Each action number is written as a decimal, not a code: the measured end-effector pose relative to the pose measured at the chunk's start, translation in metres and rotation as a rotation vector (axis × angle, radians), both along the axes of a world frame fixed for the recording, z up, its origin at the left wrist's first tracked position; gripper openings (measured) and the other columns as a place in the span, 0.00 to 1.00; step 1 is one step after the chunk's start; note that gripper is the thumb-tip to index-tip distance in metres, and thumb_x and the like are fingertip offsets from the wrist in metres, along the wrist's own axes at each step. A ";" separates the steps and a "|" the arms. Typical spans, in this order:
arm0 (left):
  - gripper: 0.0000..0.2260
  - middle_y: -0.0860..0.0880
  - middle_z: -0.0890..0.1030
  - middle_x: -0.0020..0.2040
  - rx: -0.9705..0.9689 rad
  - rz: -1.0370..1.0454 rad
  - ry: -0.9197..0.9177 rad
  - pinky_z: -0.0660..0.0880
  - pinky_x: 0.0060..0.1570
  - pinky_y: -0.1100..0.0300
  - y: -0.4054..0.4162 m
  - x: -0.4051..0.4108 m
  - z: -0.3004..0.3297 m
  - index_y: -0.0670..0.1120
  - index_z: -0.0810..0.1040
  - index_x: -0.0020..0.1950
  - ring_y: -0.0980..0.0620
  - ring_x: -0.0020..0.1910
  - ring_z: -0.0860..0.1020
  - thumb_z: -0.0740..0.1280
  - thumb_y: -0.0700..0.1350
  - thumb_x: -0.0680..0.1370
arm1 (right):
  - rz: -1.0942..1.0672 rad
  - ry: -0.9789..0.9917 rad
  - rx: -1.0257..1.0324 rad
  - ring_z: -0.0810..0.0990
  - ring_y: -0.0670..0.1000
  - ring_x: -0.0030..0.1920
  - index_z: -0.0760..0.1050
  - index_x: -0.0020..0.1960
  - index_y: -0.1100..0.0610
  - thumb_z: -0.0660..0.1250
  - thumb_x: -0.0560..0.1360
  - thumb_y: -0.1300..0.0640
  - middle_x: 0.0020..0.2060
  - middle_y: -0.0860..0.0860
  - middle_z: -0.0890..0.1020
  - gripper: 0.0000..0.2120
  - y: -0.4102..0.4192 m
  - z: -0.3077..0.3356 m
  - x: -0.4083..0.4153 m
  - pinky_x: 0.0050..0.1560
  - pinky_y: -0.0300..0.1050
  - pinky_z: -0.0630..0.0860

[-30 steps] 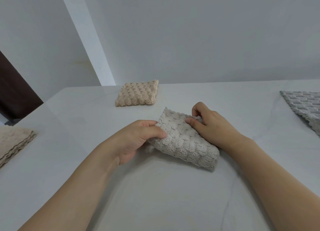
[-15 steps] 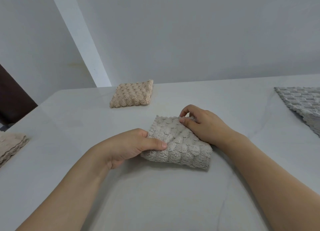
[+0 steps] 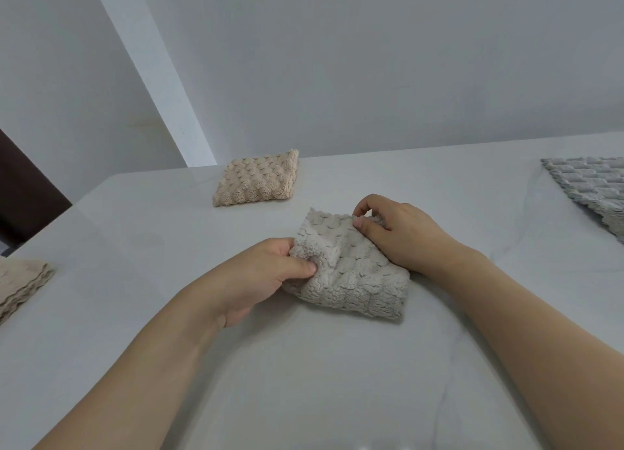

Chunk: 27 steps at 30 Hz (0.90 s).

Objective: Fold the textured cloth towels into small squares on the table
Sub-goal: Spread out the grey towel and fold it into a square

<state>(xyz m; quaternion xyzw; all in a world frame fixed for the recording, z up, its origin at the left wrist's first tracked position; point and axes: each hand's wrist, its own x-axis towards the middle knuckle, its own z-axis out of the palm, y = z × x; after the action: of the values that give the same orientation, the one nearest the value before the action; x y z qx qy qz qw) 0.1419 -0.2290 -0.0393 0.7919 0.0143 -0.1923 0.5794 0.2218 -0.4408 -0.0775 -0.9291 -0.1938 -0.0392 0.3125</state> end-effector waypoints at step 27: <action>0.26 0.38 0.80 0.61 -0.100 0.040 -0.035 0.64 0.69 0.37 0.016 0.003 0.004 0.40 0.78 0.62 0.35 0.65 0.74 0.71 0.43 0.64 | -0.007 -0.006 -0.052 0.77 0.51 0.50 0.69 0.59 0.46 0.52 0.81 0.44 0.45 0.47 0.83 0.13 0.004 0.002 -0.002 0.50 0.47 0.71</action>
<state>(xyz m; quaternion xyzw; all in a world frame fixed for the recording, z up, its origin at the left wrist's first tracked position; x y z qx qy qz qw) 0.1450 -0.2133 -0.0353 0.7648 0.0103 -0.1673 0.6220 0.2194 -0.4370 -0.0757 -0.9375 -0.1926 -0.0382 0.2873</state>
